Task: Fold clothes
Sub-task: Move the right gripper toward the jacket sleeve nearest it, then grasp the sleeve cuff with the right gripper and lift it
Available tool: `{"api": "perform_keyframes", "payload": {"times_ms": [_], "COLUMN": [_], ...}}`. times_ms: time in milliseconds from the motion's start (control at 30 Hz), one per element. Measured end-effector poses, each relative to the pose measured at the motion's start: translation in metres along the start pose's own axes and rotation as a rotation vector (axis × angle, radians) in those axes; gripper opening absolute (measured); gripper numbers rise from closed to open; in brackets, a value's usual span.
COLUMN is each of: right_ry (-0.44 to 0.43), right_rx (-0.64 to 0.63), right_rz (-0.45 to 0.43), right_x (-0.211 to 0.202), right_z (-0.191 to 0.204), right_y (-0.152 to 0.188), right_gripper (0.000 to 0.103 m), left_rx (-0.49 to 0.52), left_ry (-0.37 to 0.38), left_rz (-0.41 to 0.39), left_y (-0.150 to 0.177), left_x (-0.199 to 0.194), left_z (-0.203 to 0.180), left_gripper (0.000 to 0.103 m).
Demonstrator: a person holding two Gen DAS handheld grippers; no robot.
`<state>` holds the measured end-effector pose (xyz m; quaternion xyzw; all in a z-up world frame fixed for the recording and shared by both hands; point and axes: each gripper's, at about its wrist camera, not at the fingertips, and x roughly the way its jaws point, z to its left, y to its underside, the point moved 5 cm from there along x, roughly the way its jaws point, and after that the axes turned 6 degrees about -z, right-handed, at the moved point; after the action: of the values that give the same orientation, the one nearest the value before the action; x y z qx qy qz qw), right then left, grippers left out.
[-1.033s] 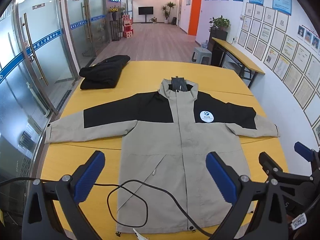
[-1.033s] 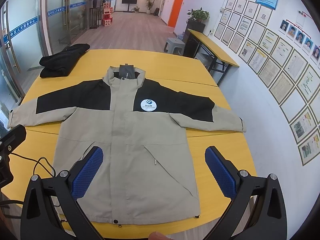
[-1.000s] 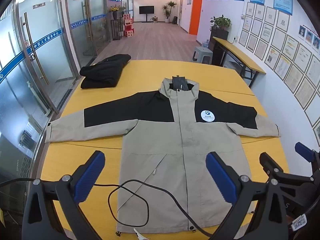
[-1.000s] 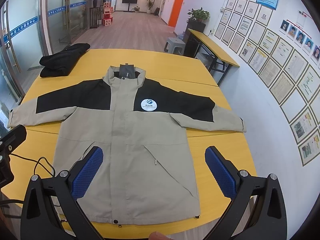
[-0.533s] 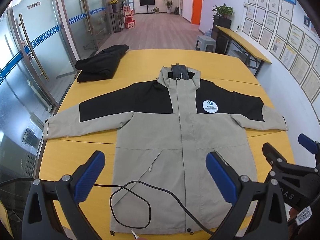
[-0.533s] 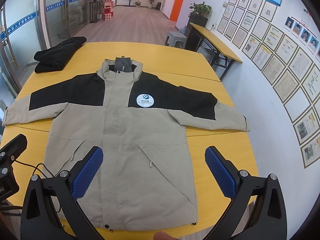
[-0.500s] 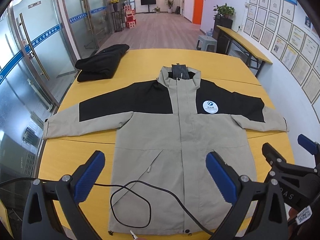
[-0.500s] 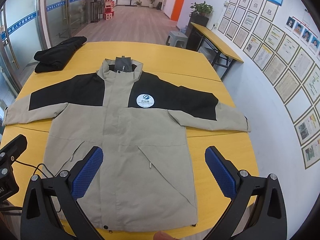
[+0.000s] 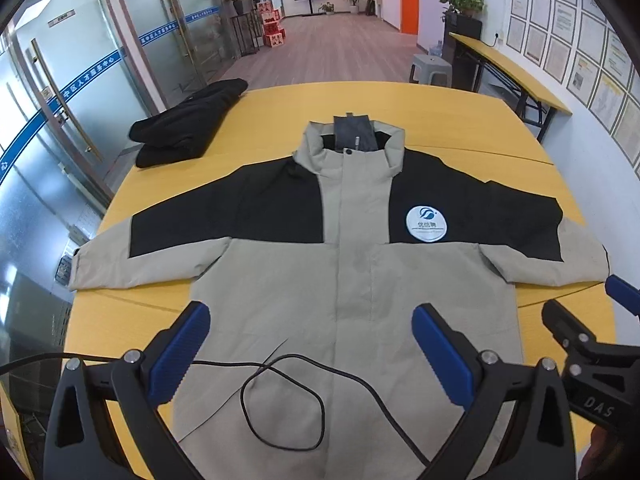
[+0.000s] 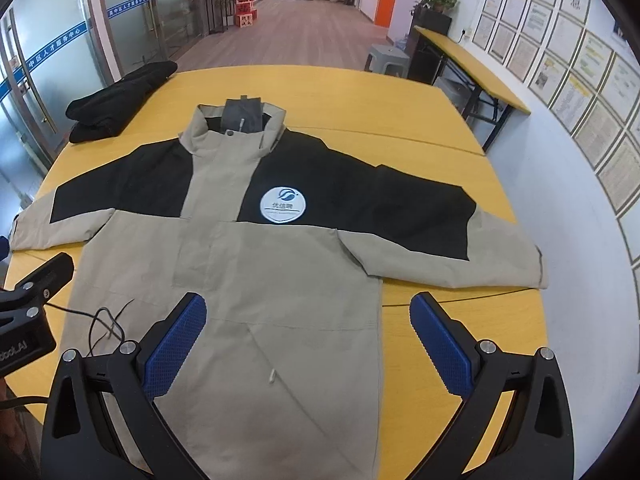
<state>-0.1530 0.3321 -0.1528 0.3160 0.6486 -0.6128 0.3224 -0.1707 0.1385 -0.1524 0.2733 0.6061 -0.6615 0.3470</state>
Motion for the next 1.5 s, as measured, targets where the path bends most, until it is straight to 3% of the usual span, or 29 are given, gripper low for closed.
{"api": "perform_keyframes", "payload": {"times_ms": [100,200,433,633,800,933,1033,1100,1133,1167,1200,1300,1500], "right_ry": [0.006,0.049,0.281,0.25,0.236,0.299,0.379,0.422,0.431,0.433,0.412,0.335,0.358], "right_rx": [0.064,0.18,0.377,0.749,0.883,0.815,0.733,0.713,0.727,0.747,0.775,0.837,0.876], "right_rz": [0.032,0.056,0.049,-0.031,-0.065,-0.081,-0.056,-0.04,-0.036,-0.047,-0.061,-0.156,-0.356], "right_x": [0.038,0.079,0.147,0.168,0.186,0.195,0.203,0.207,0.207,0.206,0.205,0.194,0.123], "right_z": [-0.043,-0.114,-0.315,-0.439,-0.473,-0.475,-0.47,-0.473,-0.476,-0.481,-0.484,-0.487,-0.47], "right_y": [0.006,0.023,0.067,0.104,0.116,0.108,0.096,0.096,0.099,0.1,0.101,0.099,0.094], "right_gripper": [0.103,0.103,0.102,0.102,0.099,0.094,0.076,0.041,0.033,0.017,0.011,0.001,0.001], "left_rx": [0.015,0.044,0.234,0.357,0.439,0.499,0.512,0.519,0.519,0.52,0.525,0.549,0.599], "left_ry": [0.038,0.113,0.308,0.465,0.518,0.516,0.52,0.529,0.542,0.559,0.573,0.582,0.569], "left_rz": [0.005,0.018,0.033,0.046,0.078,0.063,0.04,0.025,0.013,-0.005,-0.027,-0.057,-0.026], "left_y": [-0.006,-0.013,-0.031,-0.038,-0.028,-0.018,-0.016,-0.015,-0.016,-0.017,-0.019,-0.021,-0.007], "left_x": [0.041,0.09,0.189,0.233,0.253,0.259,0.259,0.256,0.252,0.247,0.242,0.239,0.253], "left_z": [-0.03,-0.072,-0.2,-0.291,-0.331,-0.348,-0.355,-0.36,-0.363,-0.367,-0.371,-0.384,-0.41], "left_gripper": [0.103,0.103,0.103,0.103,0.103,0.103,0.103,0.103,0.103,0.103,0.103,0.103,0.103]}}
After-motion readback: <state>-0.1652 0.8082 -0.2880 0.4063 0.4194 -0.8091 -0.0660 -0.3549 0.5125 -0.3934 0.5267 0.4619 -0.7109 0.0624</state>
